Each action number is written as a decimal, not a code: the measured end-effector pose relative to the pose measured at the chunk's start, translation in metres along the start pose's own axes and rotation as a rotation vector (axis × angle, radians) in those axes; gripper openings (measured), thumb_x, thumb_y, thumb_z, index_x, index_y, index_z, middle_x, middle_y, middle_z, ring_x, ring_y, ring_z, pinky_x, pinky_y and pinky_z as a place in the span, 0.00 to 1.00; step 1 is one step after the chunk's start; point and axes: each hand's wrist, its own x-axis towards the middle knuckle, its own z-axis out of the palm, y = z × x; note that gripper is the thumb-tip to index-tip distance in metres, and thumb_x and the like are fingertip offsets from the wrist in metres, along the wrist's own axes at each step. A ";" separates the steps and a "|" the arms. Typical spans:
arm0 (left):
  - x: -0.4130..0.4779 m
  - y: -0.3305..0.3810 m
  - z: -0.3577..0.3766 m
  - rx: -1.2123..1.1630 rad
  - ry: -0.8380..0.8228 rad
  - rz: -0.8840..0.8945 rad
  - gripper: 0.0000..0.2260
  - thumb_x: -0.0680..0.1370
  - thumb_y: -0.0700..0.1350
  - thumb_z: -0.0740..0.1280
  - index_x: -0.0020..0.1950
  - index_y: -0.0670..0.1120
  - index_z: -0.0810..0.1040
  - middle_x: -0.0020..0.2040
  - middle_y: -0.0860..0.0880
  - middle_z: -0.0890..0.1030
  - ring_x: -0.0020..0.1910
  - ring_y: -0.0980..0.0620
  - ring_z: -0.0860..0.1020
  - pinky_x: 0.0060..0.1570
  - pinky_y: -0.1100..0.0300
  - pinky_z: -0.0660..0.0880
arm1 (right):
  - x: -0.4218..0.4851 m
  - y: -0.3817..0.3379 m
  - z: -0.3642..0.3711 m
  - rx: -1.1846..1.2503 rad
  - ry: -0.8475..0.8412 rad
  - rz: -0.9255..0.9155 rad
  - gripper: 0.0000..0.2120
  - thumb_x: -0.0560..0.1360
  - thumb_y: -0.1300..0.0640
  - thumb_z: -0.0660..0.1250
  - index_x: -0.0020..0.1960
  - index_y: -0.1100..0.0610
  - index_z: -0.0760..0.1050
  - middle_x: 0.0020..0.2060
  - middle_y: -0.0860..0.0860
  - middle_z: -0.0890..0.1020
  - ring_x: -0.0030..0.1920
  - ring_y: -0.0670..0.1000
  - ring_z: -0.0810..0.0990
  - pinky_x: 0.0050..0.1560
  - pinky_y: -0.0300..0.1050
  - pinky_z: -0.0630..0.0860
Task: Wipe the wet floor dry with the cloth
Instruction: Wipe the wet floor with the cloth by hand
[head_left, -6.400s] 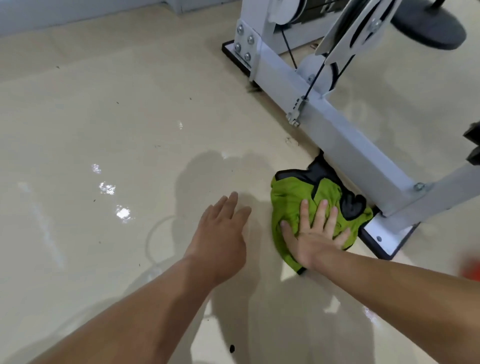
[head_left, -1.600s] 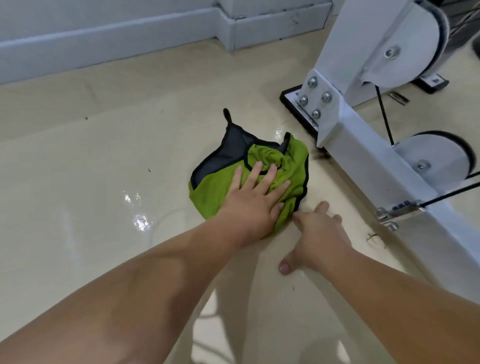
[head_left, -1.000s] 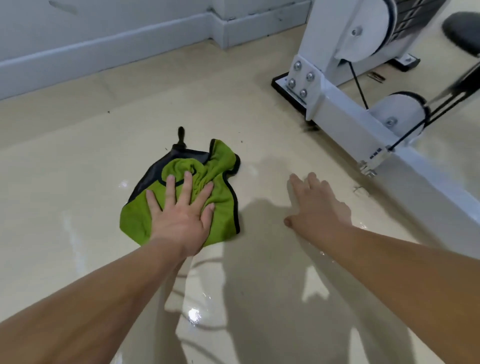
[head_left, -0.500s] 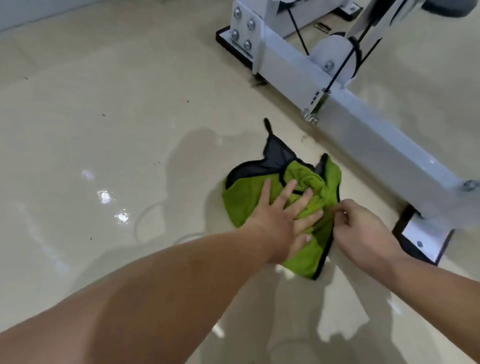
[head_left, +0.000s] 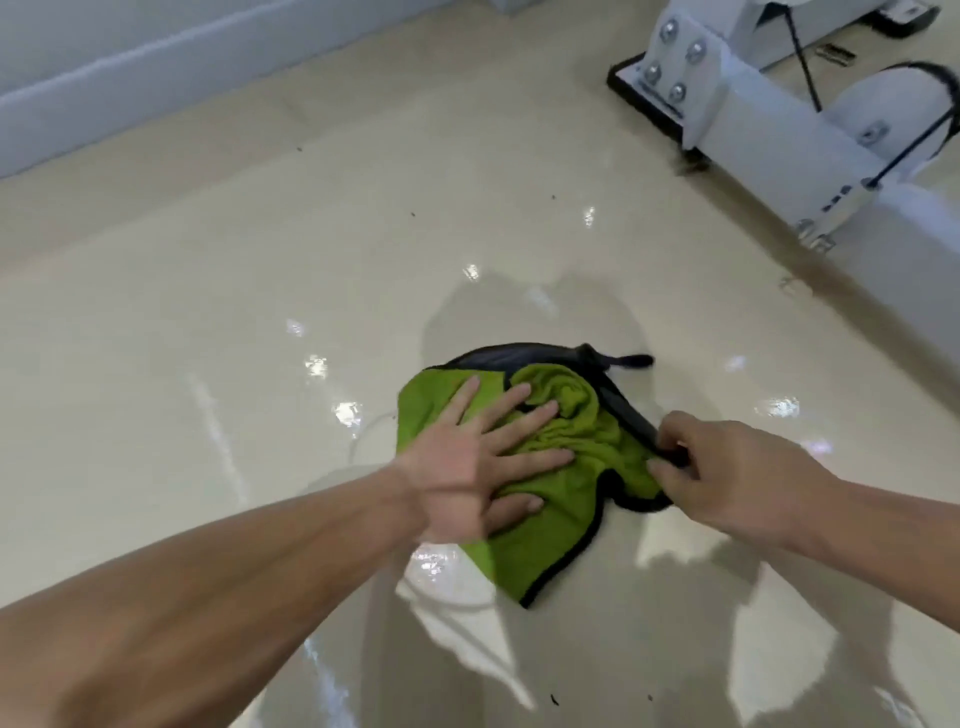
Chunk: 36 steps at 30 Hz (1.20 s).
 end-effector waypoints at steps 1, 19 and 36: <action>-0.016 -0.010 0.000 0.004 -0.020 -0.145 0.27 0.83 0.67 0.45 0.83 0.66 0.52 0.86 0.52 0.45 0.84 0.44 0.36 0.78 0.31 0.37 | 0.009 -0.019 -0.003 -0.005 0.013 -0.069 0.10 0.80 0.42 0.59 0.57 0.45 0.69 0.41 0.43 0.79 0.46 0.50 0.80 0.47 0.48 0.77; -0.169 0.170 -0.023 -0.502 -0.476 -0.843 0.37 0.83 0.51 0.63 0.85 0.62 0.44 0.84 0.51 0.33 0.80 0.43 0.27 0.77 0.41 0.30 | -0.025 -0.164 0.130 -0.059 0.140 -0.972 0.24 0.79 0.40 0.56 0.68 0.49 0.77 0.56 0.51 0.76 0.56 0.56 0.72 0.61 0.56 0.73; -0.222 0.185 0.001 -0.442 -0.071 -0.941 0.33 0.81 0.49 0.65 0.83 0.46 0.57 0.84 0.42 0.54 0.81 0.38 0.54 0.79 0.41 0.55 | -0.088 -0.175 0.163 -0.627 -0.018 -0.734 0.41 0.73 0.25 0.42 0.77 0.38 0.25 0.74 0.55 0.20 0.76 0.61 0.23 0.76 0.68 0.31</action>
